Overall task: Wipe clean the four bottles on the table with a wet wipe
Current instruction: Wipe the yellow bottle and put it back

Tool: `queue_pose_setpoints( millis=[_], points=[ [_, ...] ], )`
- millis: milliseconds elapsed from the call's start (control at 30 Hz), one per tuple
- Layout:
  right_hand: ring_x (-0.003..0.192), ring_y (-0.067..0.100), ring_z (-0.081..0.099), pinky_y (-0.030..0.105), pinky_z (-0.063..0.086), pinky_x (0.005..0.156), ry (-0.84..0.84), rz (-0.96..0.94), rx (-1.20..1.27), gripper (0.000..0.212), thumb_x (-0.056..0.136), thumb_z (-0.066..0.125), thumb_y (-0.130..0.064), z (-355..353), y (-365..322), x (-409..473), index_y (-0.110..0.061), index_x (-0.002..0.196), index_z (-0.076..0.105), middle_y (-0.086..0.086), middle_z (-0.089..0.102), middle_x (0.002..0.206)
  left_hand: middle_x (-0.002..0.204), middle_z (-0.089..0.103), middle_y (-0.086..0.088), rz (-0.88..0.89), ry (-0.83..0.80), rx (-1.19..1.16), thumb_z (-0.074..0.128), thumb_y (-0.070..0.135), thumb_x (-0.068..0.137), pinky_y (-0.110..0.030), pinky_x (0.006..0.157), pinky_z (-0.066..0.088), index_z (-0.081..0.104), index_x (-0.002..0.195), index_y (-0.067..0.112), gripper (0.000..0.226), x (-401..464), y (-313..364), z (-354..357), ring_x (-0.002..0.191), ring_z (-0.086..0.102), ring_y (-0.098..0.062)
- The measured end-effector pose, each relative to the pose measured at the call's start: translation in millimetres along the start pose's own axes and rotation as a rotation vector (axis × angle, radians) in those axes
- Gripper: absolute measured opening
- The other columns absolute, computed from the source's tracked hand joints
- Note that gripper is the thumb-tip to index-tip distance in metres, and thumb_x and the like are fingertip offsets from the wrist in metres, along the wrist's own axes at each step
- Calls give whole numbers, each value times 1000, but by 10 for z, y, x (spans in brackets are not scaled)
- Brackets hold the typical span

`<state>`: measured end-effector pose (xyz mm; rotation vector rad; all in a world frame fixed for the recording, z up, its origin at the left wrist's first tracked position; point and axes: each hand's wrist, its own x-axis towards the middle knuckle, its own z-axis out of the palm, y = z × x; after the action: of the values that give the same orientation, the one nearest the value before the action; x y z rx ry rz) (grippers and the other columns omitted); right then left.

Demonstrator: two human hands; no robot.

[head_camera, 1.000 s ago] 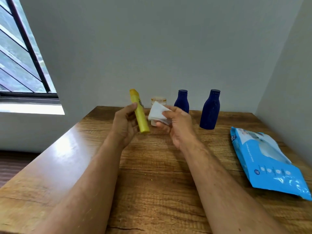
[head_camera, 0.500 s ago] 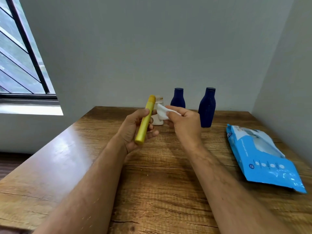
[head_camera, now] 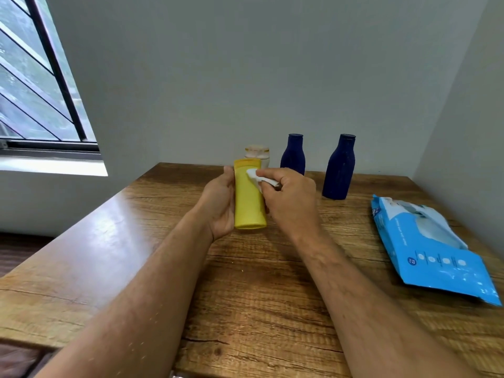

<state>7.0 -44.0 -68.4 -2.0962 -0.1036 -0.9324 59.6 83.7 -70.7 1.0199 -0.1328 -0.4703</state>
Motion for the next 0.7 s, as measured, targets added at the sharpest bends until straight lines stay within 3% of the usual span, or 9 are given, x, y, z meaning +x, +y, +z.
queue_pose_setpoints(
  millis=[67, 133, 233, 300, 400, 500, 600, 700],
  points=[
    [99, 1, 60, 21, 54, 87, -22, -6, 0, 25, 94, 64, -19, 13, 10, 8, -21, 118, 72, -6, 70, 113, 124, 69, -20, 9, 11, 7, 27, 49, 107, -49, 91, 57, 57, 136, 6, 59, -2, -4, -10, 115, 67, -34],
    [96, 1, 57, 12, 49, 82, -35, -29, -21, 25, 94, 64, -20, 19, 20, 25, -21, 118, 72, -5, 69, 110, 126, 68, -21, 20, -7, 11, 29, 48, 107, -50, 95, 55, 55, 137, 6, 58, -2, -3, -15, 118, 65, -34],
    [89, 2, 54, 4, 40, 71, -34, -55, -37, 25, 95, 62, -20, 8, 35, 50, -21, 118, 72, -4, 65, 102, 123, 69, -20, 52, -48, -13, 30, 48, 107, -49, 91, 56, 56, 136, 5, 58, -17, 2, 0, 105, 70, -32],
    [82, 3, 53, 4, 39, 65, -16, -70, -28, 25, 95, 61, -19, -5, 49, 54, -21, 117, 72, -2, 62, 96, 122, 69, -19, 76, -71, -16, 31, 49, 106, -49, 92, 54, 54, 138, 5, 60, -20, -1, -9, 102, 70, -31],
    [73, 6, 51, 7, 40, 62, -11, -100, -21, 26, 95, 62, -21, -28, 75, 21, -23, 119, 72, 0, 57, 88, 133, 63, -21, 91, -93, -18, 31, 51, 106, -51, 99, 48, 51, 142, 4, 62, -13, -27, -29, 113, 64, -33],
    [71, 5, 48, 7, 40, 60, -11, -142, -30, 29, 95, 63, -21, -43, 81, 10, -22, 123, 69, -1, 54, 86, 137, 60, -22, 113, -118, -35, 30, 50, 106, -51, 101, 50, 51, 141, 4, 62, -1, -21, -24, 121, 61, -35],
    [72, 5, 49, 7, 41, 61, -36, -160, -72, 29, 94, 65, -21, -54, 83, 17, -21, 123, 69, -2, 54, 86, 131, 64, -22, 109, -114, -31, 29, 50, 106, -49, 96, 55, 53, 139, 3, 62, 12, -7, -6, 112, 67, -33],
    [73, 4, 51, 7, 41, 61, -127, -162, -133, 26, 91, 67, -22, -91, 107, 6, -23, 117, 73, -5, 58, 87, 132, 62, -23, 95, -78, -5, 28, 52, 106, -52, 102, 50, 53, 137, 2, 65, 45, -30, -13, 119, 63, -35]
  ],
)
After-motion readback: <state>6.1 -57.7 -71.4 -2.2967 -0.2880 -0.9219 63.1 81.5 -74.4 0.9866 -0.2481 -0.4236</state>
